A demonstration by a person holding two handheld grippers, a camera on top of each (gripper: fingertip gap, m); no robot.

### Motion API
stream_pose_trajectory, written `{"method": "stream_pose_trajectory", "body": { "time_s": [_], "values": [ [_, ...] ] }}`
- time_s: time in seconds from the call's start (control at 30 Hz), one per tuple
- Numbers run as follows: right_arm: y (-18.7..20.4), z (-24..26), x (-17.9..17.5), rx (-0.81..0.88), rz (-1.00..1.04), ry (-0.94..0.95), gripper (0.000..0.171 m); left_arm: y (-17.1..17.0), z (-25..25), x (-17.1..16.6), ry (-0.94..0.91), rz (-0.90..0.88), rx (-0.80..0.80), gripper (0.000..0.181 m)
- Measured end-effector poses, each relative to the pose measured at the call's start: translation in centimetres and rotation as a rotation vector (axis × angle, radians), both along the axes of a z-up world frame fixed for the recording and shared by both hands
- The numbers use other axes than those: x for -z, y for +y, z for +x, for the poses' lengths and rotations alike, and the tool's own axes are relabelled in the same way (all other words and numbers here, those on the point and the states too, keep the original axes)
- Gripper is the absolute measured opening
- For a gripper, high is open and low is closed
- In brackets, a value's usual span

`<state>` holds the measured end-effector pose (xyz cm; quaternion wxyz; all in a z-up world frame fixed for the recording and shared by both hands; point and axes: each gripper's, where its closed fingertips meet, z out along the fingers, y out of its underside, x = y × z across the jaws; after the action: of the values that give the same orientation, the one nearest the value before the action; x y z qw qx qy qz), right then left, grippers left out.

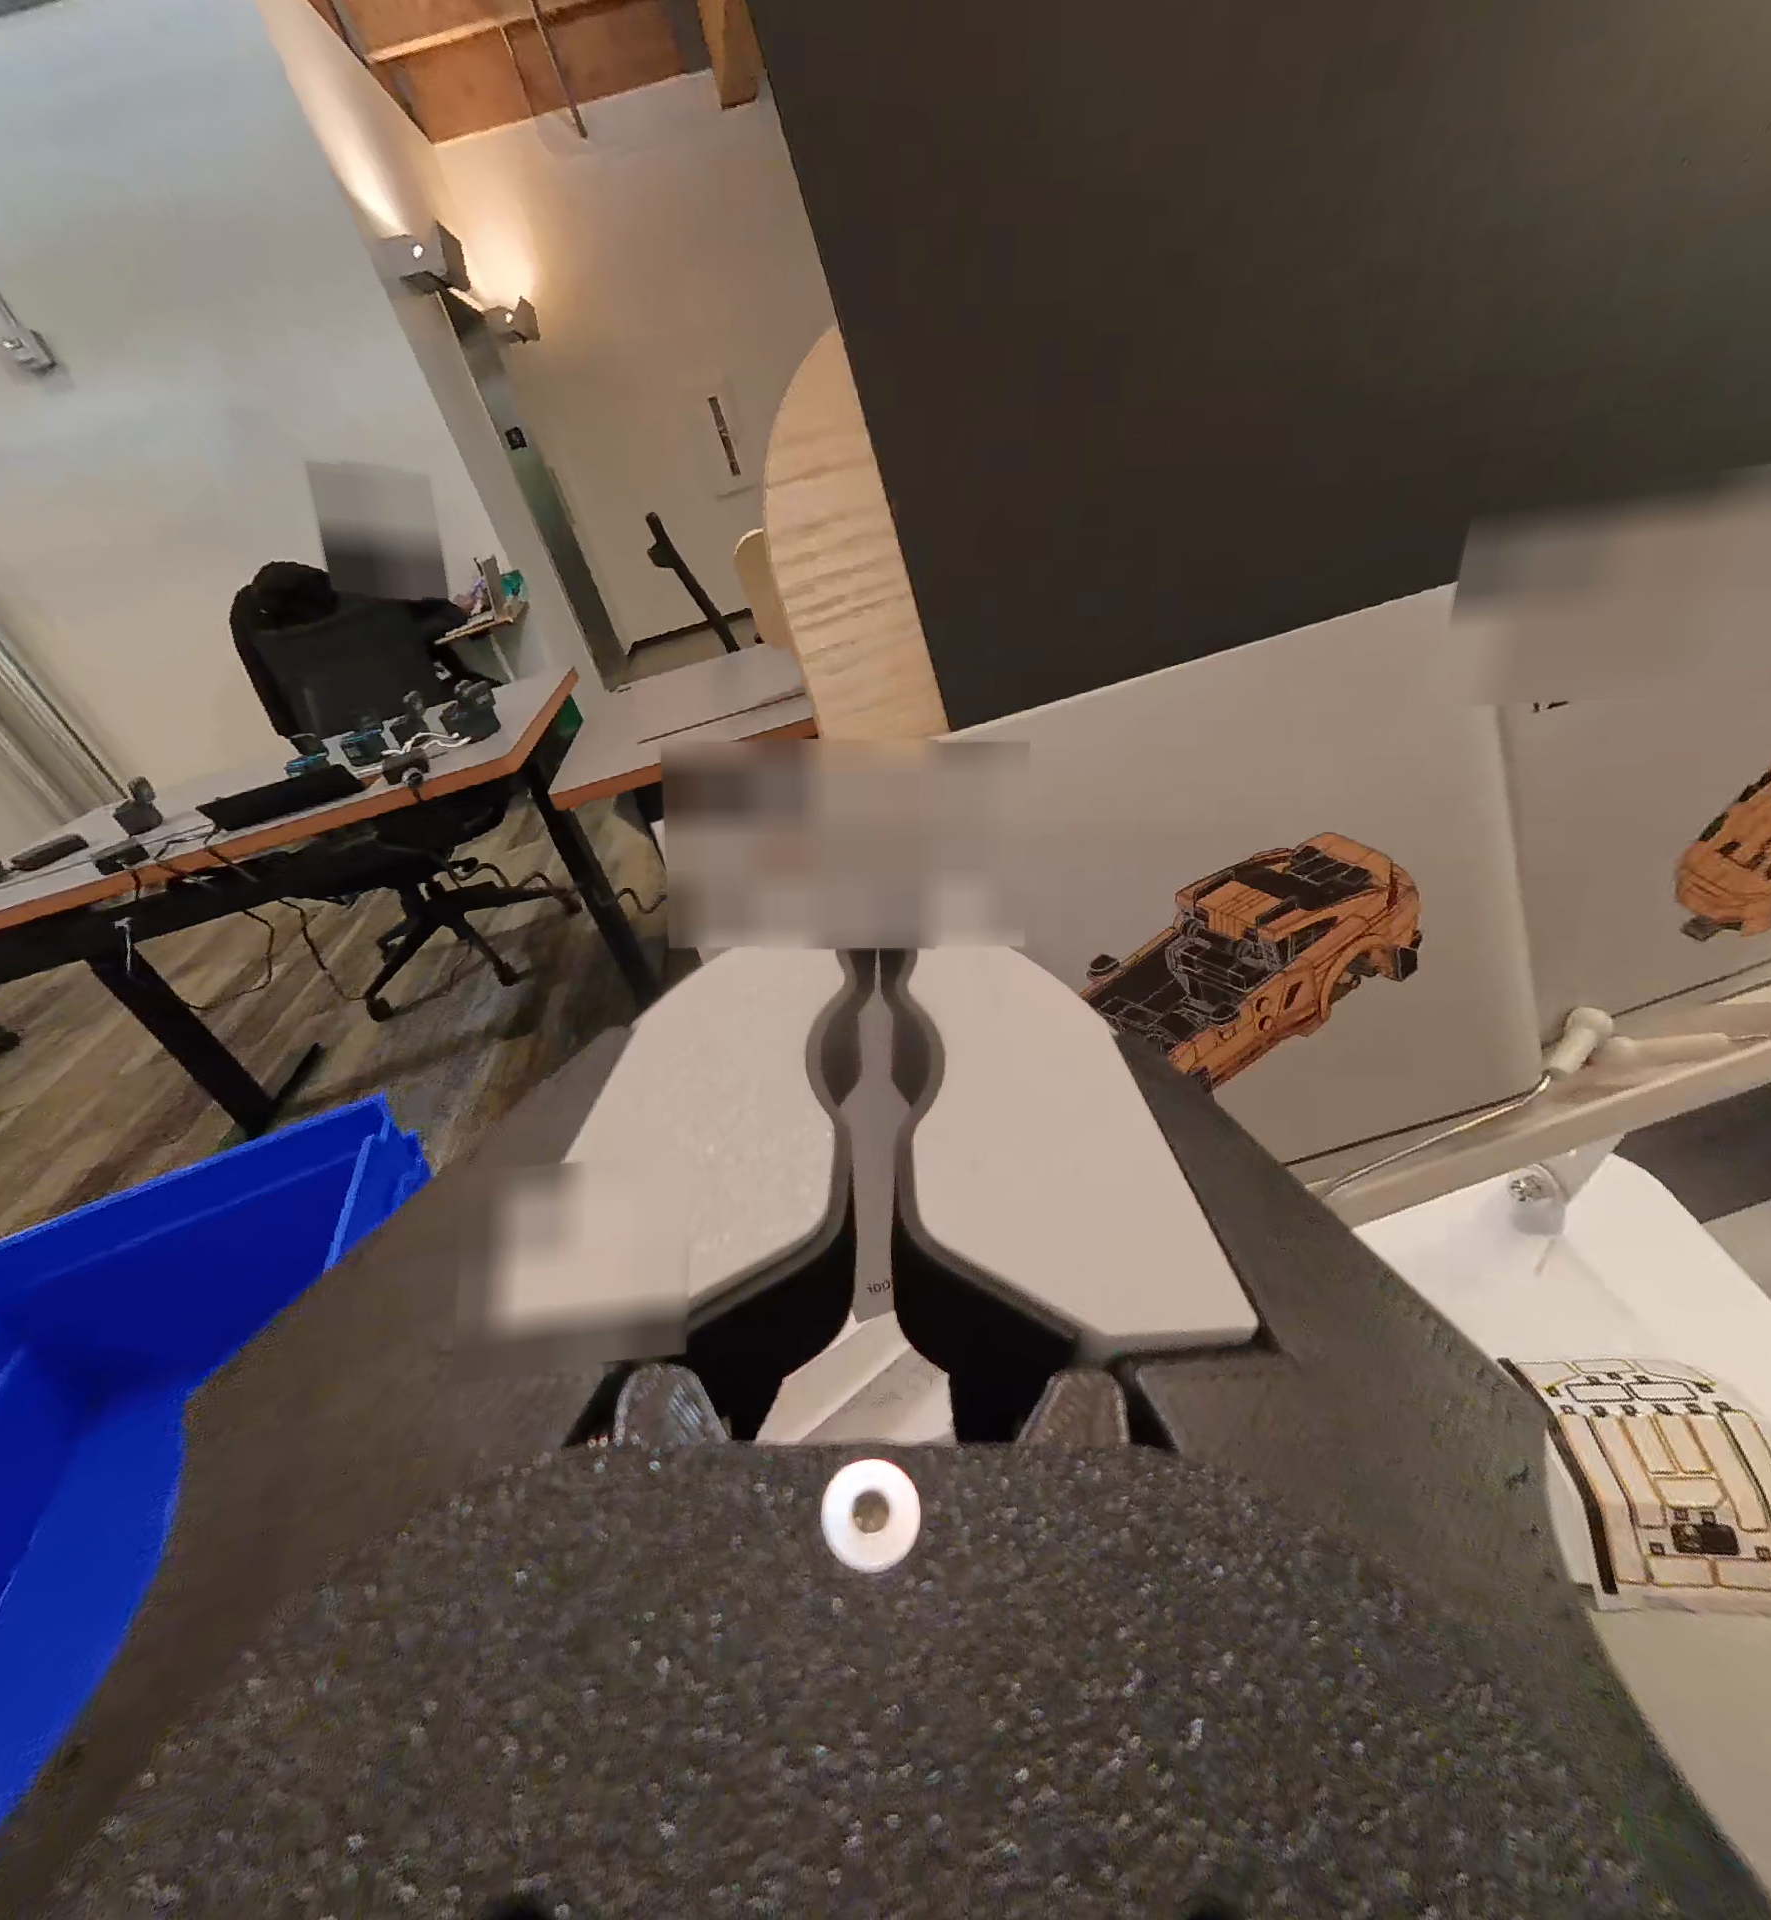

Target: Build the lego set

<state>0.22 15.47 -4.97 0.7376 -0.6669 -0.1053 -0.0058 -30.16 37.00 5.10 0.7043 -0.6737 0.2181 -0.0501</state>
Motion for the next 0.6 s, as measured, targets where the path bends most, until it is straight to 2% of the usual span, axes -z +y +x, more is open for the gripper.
{"method": "stream_pose_trajectory", "body": {
  "time_s": [0.6],
  "values": [
    [-0.1,-0.3,0.1,-0.015,-0.005,-0.027,0.001,1.5,-0.5,0.2,-0.018,-0.012,-0.034,0.000]
  ]
}}
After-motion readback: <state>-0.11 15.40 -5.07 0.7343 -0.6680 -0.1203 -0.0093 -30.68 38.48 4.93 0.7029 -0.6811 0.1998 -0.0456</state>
